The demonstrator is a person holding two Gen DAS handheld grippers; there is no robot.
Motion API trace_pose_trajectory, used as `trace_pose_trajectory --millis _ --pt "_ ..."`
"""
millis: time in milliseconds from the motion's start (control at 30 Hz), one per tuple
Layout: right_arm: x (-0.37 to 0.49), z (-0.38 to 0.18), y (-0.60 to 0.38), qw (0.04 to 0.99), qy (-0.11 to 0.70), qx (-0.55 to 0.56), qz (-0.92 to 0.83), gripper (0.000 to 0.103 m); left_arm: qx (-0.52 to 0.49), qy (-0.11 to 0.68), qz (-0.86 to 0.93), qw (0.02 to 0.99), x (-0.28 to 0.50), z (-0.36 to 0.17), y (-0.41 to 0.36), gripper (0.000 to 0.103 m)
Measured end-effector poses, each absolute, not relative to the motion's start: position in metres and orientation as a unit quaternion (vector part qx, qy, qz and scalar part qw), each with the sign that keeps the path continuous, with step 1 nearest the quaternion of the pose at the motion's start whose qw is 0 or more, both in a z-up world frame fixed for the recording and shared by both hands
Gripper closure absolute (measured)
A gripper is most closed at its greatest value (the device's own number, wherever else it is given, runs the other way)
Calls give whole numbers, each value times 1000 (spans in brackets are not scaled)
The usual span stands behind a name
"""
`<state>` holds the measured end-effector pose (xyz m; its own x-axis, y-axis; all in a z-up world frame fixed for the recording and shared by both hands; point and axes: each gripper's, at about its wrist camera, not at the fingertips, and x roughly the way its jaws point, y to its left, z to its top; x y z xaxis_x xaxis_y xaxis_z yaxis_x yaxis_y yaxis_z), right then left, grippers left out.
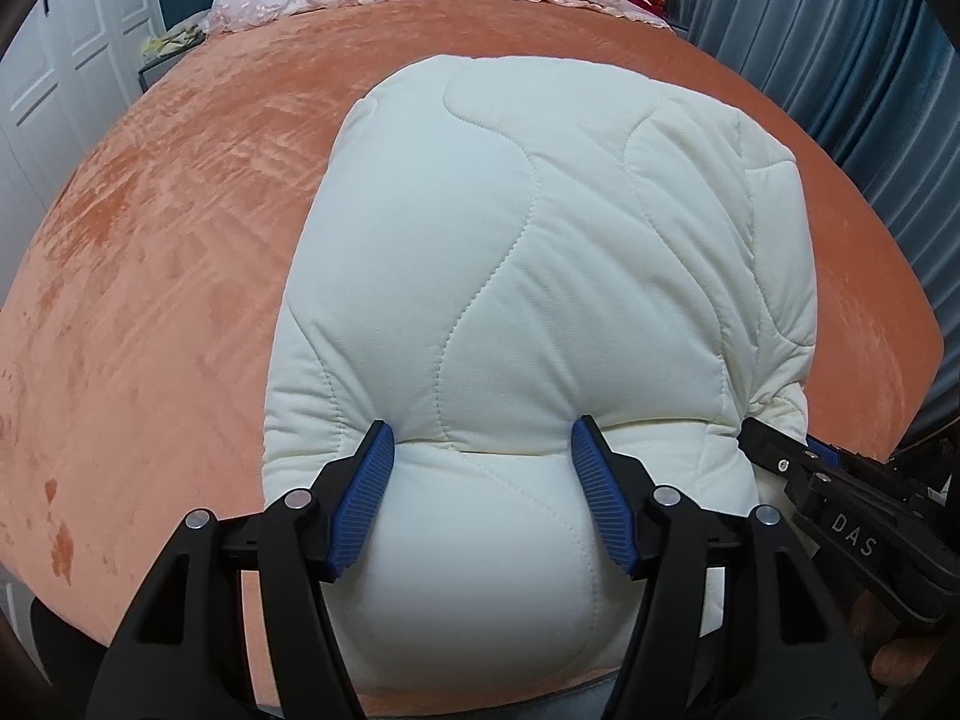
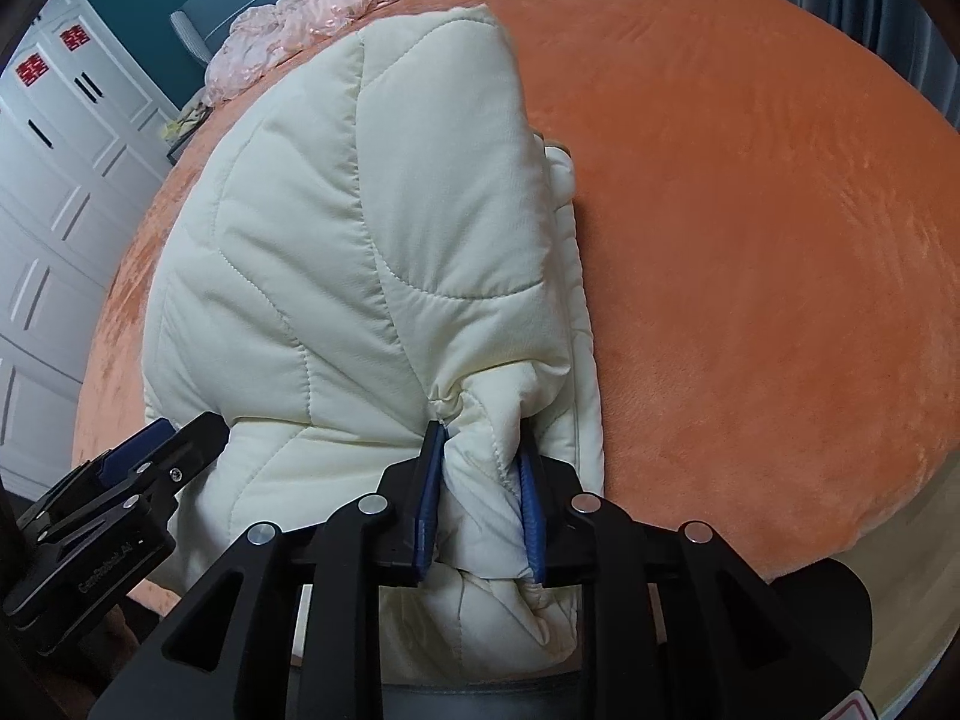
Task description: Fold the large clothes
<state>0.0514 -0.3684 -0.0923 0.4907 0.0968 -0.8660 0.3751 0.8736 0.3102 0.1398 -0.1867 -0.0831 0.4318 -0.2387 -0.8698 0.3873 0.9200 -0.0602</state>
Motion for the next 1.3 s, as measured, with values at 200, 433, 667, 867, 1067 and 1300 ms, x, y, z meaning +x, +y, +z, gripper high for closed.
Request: trace_pose_trajectory --millis 200,433,667,867,1067,1300 --pt "44 -23 -394 854 427 284 -83 60 -2 448 -222 866 152 -2 -153 45" --pt "115 -1 -412 852 409 317 -83 54 -42 450 -222 864 220 34 -157 98" --pt "178 -42 -414 820 450 332 -126 55 -3 466 -214 858 253 5 -188 103" --pt "182 -72 -413 830 450 296 -145 95 10 510 -203 836 271 -48 -214 103" --pt "176 -115 -422 825 460 298 -138 96 42 507 -205 836 268 -87 -236 103" --pt "181 -133 -413 843 448 264 -141 96 48 488 -202 848 268 -110 -243 103"
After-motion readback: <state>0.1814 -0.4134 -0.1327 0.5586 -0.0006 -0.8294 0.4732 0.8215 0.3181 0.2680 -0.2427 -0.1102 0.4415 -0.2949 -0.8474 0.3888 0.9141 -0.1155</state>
